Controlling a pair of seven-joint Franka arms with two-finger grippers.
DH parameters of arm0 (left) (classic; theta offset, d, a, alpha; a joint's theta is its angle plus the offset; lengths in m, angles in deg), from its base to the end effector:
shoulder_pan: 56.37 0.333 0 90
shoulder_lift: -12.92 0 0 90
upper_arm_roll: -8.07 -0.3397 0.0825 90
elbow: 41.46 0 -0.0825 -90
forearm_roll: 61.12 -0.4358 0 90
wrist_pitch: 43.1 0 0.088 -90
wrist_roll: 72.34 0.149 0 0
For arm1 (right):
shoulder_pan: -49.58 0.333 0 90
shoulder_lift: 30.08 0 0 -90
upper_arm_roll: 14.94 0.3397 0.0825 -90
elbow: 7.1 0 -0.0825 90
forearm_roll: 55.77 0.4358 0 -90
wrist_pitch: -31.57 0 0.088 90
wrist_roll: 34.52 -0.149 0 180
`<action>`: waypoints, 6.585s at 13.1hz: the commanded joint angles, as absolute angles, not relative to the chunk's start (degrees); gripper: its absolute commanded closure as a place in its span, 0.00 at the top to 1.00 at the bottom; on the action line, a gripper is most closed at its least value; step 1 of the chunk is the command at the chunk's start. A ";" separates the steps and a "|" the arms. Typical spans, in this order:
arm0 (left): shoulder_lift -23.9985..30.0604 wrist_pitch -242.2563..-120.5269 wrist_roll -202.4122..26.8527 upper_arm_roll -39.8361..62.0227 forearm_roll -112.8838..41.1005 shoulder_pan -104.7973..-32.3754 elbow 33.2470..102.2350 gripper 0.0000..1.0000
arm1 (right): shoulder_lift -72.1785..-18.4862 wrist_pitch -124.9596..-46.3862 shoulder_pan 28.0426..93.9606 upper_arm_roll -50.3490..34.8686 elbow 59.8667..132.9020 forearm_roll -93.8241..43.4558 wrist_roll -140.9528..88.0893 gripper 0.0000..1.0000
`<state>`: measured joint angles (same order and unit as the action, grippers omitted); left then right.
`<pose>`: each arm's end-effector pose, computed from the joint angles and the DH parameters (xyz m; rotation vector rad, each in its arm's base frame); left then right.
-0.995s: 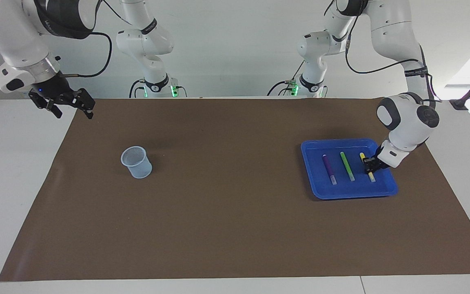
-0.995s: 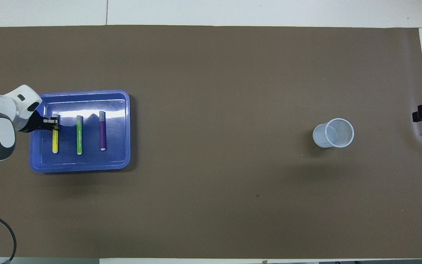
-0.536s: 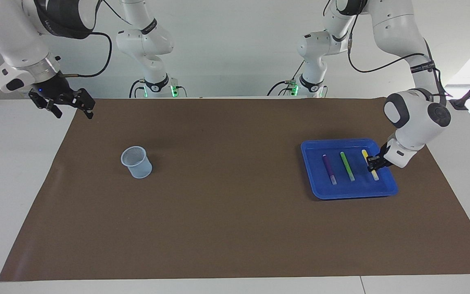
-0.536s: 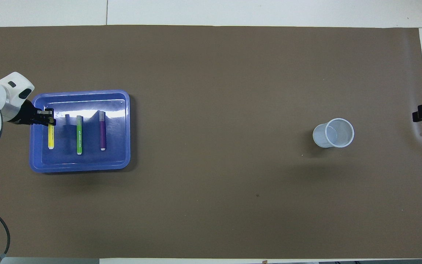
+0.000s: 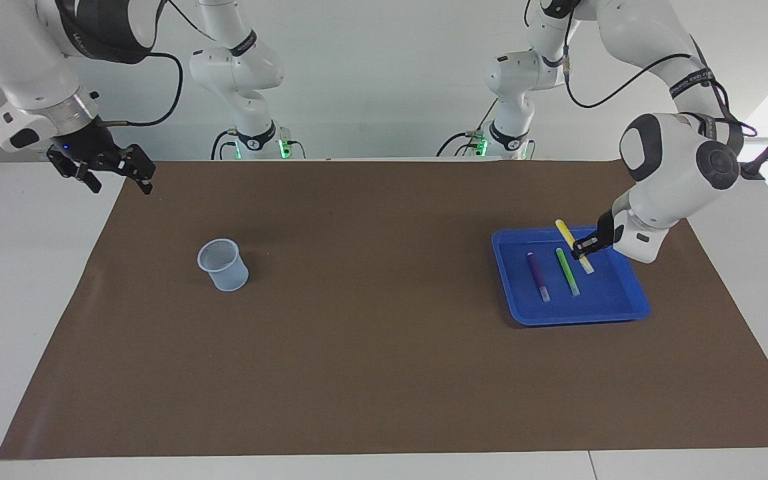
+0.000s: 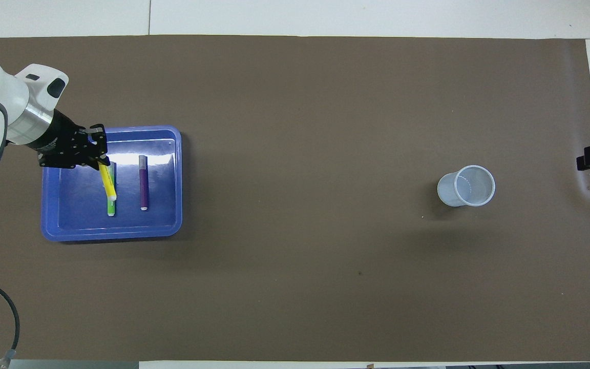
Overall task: Transfer and insert pens with both arms
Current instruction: 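Lift the yellow pen with the left gripper while the right gripper approaches, then grasp the yellow pen with the right gripper and open the left gripper, then carry the yellow pen into the cup while the left gripper returns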
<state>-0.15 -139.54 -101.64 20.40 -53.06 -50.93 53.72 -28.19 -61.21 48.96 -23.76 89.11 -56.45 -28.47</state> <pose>0.6465 -0.0894 0.4287 2.9372 0.6285 -0.3762 0.5875 -0.1006 0.5731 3.1369 -0.0914 -0.0438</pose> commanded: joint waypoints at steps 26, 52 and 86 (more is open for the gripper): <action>17.93 -168.15 -159.51 32.24 -0.21 -63.49 75.78 0.00 | -25.95 -66.56 60.45 -16.96 90.89 -20.00 -54.06 1.00; 17.84 -171.33 -161.55 32.24 2.34 -64.19 76.14 0.00 | -22.17 -85.58 73.22 -16.35 102.67 -20.00 -64.57 0.03; 13.45 -158.94 -110.78 31.97 -32.26 -41.89 76.40 1.00 | -26.20 -86.54 51.16 -16.70 115.15 -56.30 -11.05 0.00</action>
